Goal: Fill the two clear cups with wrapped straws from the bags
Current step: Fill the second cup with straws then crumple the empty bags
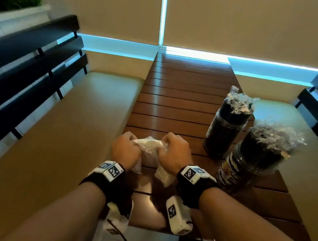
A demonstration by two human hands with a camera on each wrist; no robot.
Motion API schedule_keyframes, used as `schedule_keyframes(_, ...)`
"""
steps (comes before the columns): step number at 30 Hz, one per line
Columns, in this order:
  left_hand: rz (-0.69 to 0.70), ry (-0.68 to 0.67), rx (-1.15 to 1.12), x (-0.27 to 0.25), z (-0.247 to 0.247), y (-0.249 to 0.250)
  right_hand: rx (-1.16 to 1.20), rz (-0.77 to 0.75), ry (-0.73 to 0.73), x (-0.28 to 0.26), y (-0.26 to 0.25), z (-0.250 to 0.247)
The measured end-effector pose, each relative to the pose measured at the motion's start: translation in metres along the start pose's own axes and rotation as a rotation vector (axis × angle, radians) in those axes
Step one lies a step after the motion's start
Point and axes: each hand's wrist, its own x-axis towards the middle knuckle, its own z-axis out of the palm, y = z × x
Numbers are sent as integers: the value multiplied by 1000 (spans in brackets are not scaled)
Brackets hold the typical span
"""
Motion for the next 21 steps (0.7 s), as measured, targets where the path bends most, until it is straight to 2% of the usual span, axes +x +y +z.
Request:
schedule_keyframes(4, -195, -140, -722, -4, -23, 34, 224, -21, 209, 7, -28, -15)
schedule_keyframes(6, -253, -335, -994, -9, -37, 50, 301, -63, 244, 8, -40, -20)
schedule_keyframes(7, -249, -450, -1043, -12, -45, 57, 328, -95, 247, 7, -44, -22)
schedule_keyframes(9, -250, -571, -1017, -17, -57, 68, 331, -197, 240, 1, -52, -24)
schedule_keyframes(10, -276, -550, -1002, -16, -60, 71, 331, -248, 238, -3, -55, -24)
schedule_keyframes(13, -341, -405, -1004, -9, -68, 71, 375, -326, 220, -15, -61, -23)
schedule_keyframes(16, -328, -192, -910, -7, -79, 69, 372, -298, 150, -22, -60, -26)
schedule_keyframes(18, -239, -113, -738, -10, -86, 67, 390, -222, 169, -22, -61, -36)
schedule_keyframes(20, -70, -164, -531, -18, -94, 71, 476, -112, 259, -15, -69, -53)
schedule_keyframes(21, -1, -213, -509, -24, -97, 75, 512, -72, 293, -11, -76, -61)
